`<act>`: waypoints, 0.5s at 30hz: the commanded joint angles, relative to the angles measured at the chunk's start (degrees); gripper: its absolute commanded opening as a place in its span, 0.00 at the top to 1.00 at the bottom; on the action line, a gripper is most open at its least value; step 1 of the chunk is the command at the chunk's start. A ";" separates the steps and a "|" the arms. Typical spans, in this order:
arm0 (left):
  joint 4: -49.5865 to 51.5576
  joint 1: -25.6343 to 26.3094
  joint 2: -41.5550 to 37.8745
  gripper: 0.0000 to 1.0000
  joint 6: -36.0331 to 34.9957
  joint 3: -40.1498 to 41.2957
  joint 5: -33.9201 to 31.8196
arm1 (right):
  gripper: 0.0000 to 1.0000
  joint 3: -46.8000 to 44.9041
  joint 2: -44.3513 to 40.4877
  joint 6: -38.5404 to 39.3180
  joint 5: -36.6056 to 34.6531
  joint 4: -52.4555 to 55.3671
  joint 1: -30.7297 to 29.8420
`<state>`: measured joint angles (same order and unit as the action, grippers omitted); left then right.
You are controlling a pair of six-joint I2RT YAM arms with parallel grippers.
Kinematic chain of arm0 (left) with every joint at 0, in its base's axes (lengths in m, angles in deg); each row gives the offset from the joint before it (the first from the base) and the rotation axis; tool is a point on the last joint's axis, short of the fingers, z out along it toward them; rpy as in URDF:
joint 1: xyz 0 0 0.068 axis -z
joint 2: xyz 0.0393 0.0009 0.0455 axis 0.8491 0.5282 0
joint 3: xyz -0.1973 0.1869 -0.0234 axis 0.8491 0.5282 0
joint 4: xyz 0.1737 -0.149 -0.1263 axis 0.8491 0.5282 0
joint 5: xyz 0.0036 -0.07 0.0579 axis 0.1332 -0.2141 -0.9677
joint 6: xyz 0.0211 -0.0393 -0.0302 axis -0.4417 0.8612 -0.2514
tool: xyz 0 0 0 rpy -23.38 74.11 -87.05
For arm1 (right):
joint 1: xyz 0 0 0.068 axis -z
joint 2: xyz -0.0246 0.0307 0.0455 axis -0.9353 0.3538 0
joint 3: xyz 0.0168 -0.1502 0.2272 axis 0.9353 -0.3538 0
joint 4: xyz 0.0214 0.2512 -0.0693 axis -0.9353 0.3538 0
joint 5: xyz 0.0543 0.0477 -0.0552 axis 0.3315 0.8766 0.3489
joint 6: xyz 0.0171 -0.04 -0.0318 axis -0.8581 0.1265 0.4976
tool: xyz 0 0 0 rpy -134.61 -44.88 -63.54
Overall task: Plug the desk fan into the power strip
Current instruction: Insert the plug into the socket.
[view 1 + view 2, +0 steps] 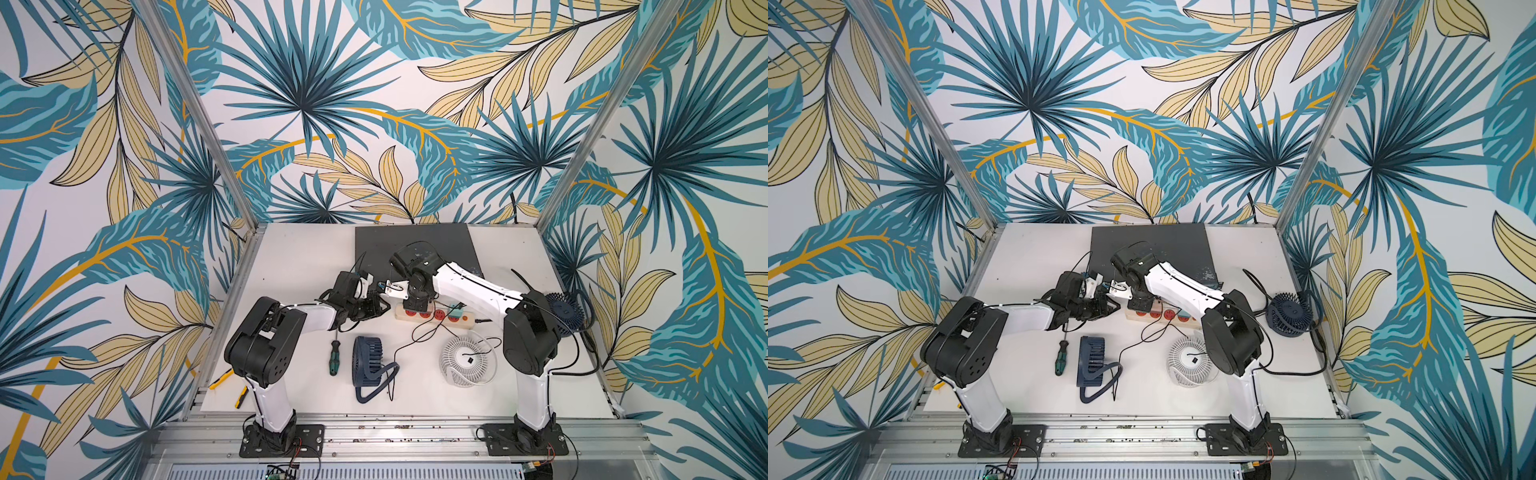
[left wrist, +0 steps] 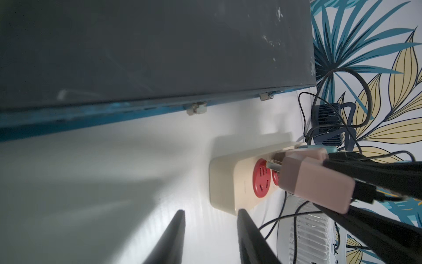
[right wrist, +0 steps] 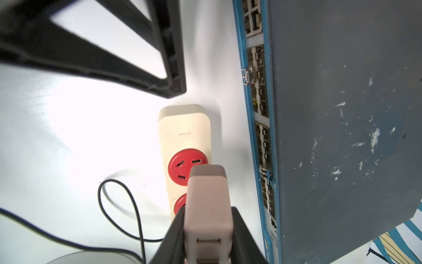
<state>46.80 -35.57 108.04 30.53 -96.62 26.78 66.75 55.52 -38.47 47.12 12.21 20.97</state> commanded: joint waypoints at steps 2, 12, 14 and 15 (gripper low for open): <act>-3.50 -0.65 -1.35 0.58 1.08 0.97 3.29 | 1.00 -1.68 -0.33 0.50 1.18 2.59 0.11; -4.12 -0.49 -0.32 0.58 0.86 0.18 5.47 | 1.00 -2.61 1.22 1.10 -1.26 2.95 0.16; -4.12 -0.56 -0.24 0.58 0.75 0.01 5.83 | 1.00 -2.62 1.85 1.22 -1.83 3.02 0.26; -4.12 -0.54 -0.22 0.58 0.71 0.00 6.04 | 1.00 -2.62 2.16 1.25 -2.11 3.08 0.31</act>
<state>44.24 -36.07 108.06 31.67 -96.05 31.50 65.57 55.65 -37.99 47.64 11.88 20.90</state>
